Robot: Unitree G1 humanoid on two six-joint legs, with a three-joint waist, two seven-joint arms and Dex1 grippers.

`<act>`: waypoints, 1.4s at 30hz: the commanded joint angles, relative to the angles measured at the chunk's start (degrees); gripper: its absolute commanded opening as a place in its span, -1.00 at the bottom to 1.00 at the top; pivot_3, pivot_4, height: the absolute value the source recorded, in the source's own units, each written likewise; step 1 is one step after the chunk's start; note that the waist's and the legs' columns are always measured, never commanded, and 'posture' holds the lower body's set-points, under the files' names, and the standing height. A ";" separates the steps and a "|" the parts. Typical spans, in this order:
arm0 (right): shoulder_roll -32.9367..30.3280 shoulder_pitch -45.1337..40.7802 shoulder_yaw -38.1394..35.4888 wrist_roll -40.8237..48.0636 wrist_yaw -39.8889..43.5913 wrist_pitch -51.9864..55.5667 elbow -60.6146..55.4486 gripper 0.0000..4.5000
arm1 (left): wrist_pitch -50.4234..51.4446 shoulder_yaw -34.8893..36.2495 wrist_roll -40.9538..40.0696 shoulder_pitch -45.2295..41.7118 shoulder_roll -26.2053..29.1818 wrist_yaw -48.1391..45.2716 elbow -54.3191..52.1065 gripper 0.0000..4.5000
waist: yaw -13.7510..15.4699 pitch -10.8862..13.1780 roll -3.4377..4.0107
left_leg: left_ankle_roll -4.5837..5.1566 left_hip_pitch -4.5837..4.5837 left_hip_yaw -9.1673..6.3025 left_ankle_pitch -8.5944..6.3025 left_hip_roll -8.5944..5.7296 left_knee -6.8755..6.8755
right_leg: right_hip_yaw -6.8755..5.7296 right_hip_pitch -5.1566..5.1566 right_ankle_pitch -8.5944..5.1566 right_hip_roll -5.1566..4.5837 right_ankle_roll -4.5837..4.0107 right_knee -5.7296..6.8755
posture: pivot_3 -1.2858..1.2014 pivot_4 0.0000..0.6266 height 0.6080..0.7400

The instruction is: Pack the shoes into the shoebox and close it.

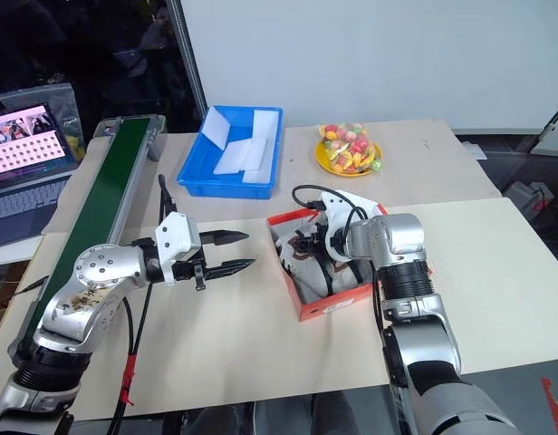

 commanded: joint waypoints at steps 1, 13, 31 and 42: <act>-0.46 -3.07 -6.05 1.18 -1.56 5.13 -6.63 0.52 | -1.08 0.25 0.12 -1.40 -0.30 -0.01 -0.49 0.05 | 0.03 0.01 0.01 | 0.00 -0.07 -0.02 0.00 0.00 0.00 | -0.02 -0.03 0.01 0.00 -0.01 0.02 | 0.03 -0.52 1.00; 4.30 -1.69 -25.60 6.84 -5.93 13.90 -26.59 0.52 | -1.81 -0.40 0.40 -2.39 -1.10 -0.67 0.98 0.05 | 0.05 0.01 0.02 | 0.04 -0.25 -0.04 -0.02 -0.01 0.00 | -0.07 -0.08 0.03 -0.01 -0.04 -0.07 | 0.03 -0.52 1.00; -36.51 60.74 -19.60 13.22 16.22 -3.79 -52.78 -0.99 | -1.51 -1.48 -0.31 -3.16 -2.81 -1.68 1.07 0.05 | 1.19 0.10 0.10 | 0.28 0.11 0.11 -0.17 0.03 0.14 | -0.14 0.76 -0.24 -0.05 0.40 -0.81 | 0.03 -0.52 1.00; -2.21 49.89 -18.53 0.82 -9.55 -20.16 -35.94 -0.99 | -1.47 -1.52 -0.28 -4.74 -2.77 -2.91 2.15 0.05 | 1.42 0.09 -0.13 | 0.21 0.45 0.02 -0.16 0.14 0.13 | -0.08 1.03 -0.02 0.10 0.01 -0.85 | 0.03 -0.52 1.00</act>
